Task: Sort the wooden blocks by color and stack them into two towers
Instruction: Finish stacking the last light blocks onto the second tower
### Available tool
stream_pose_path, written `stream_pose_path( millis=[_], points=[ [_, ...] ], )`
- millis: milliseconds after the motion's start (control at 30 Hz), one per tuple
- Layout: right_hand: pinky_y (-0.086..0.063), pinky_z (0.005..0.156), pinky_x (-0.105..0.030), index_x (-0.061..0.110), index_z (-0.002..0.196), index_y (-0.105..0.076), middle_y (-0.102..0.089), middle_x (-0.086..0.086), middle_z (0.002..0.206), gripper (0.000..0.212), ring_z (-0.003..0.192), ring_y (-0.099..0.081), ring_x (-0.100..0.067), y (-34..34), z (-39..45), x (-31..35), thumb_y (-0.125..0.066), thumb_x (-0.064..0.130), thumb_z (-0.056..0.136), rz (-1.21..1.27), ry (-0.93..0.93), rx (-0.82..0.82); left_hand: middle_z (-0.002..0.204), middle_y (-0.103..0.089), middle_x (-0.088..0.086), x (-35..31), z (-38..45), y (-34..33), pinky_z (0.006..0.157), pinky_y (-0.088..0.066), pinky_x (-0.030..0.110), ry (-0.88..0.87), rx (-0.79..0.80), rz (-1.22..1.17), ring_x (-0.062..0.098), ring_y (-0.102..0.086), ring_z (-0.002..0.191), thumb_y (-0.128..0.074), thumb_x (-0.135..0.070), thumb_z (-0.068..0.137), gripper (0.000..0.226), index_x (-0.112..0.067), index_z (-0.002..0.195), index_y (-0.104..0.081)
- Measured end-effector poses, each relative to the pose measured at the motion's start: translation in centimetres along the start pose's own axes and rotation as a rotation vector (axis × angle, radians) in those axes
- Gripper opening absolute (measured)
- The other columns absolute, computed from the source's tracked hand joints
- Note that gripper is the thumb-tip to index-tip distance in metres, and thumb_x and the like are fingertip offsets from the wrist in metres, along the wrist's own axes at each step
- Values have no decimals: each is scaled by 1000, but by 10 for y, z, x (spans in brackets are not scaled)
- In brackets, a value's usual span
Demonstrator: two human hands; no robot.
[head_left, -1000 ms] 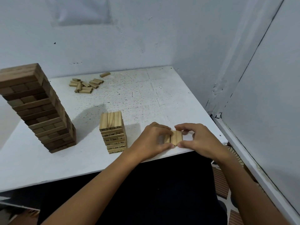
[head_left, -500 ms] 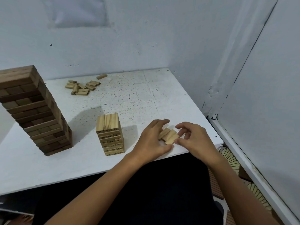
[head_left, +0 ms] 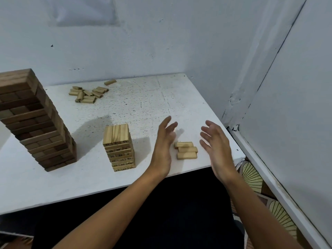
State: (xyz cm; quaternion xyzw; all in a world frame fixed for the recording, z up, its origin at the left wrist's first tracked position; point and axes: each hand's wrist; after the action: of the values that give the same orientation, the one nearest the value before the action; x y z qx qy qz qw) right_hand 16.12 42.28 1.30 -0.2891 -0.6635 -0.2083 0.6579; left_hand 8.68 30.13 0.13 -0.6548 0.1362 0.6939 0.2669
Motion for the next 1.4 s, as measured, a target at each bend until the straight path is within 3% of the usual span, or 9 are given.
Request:
stream_pose_path(
  millis=[67,133,233,567,667,767,933,1067,1400],
  points=[
    [-34,114,-32,38,127,-50,-49,6,141,41,136,-42,-11,-3,-5,-6,-43,59,93,77,5,52,144,-47,-2,-2,-1,-8,108,-26,20,60,-92,-170,3,-39,135,-39,-57,84,55,-37,135,-39],
    [-27,116,-29,40,140,-39,-37,9,151,88,141,-31,-6,-7,-8,-9,-49,88,67,86,13,109,149,-40,-1,-4,-2,-15,112,-20,28,82,-133,-251,8,-32,140,-33,-66,89,59,-37,140,-33],
    [-19,118,-29,38,150,-24,-23,9,160,123,146,-20,-5,-14,-8,-10,-48,99,46,95,25,171,156,-30,-2,-5,-4,-22,109,-17,30,110,-150,-310,10,-23,145,-25,-63,79,72,-36,146,-28],
    [-13,118,-25,39,151,-19,-18,14,160,111,145,-14,3,-23,-12,-15,-41,97,58,73,47,220,155,-28,-4,-3,-6,-26,118,-16,29,108,-141,-268,5,-22,144,-33,-62,92,59,-35,144,-30],
    [-24,119,-30,33,144,-36,-37,8,151,53,140,-31,-2,-12,-9,-11,-54,45,95,-61,103,174,146,-39,-11,-1,-7,-17,113,-24,19,16,-110,97,-4,-33,134,-51,-35,81,60,-30,140,-38],
    [-31,117,-34,23,125,-57,-58,8,131,47,130,-48,-4,14,5,-5,-59,-5,88,-353,202,203,134,-45,-11,-1,-9,-2,100,-28,7,-69,-23,550,0,-38,127,-61,-23,72,63,-37,131,-45],
    [-21,114,-21,43,134,-49,-44,13,146,66,142,-25,3,38,16,-1,-73,12,81,-771,154,480,131,-51,-16,0,-5,18,95,-21,23,-59,177,875,11,-32,127,-61,-31,65,76,-38,137,-36],
    [-18,121,-41,56,141,-33,-29,12,158,81,149,-13,-11,37,20,-12,-76,37,75,-851,101,513,131,-52,-12,0,-4,25,101,-22,28,-43,212,891,8,-31,125,-72,-23,74,75,-38,137,-35],
    [-22,120,-35,37,141,-42,-58,18,132,77,125,-46,4,32,13,-3,-79,16,77,-768,156,462,126,-60,-11,5,1,29,95,-20,26,-91,218,897,9,-37,124,-73,-22,78,67,-35,135,-40]
  ],
)
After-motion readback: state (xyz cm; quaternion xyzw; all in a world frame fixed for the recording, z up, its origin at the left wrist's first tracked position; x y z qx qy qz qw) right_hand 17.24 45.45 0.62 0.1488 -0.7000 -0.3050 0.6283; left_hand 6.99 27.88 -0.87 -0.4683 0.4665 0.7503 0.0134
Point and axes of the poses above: each hand's wrist, its own z-axis towards the middle knuckle, its own y-axis out of the back of the hand, x = y × z
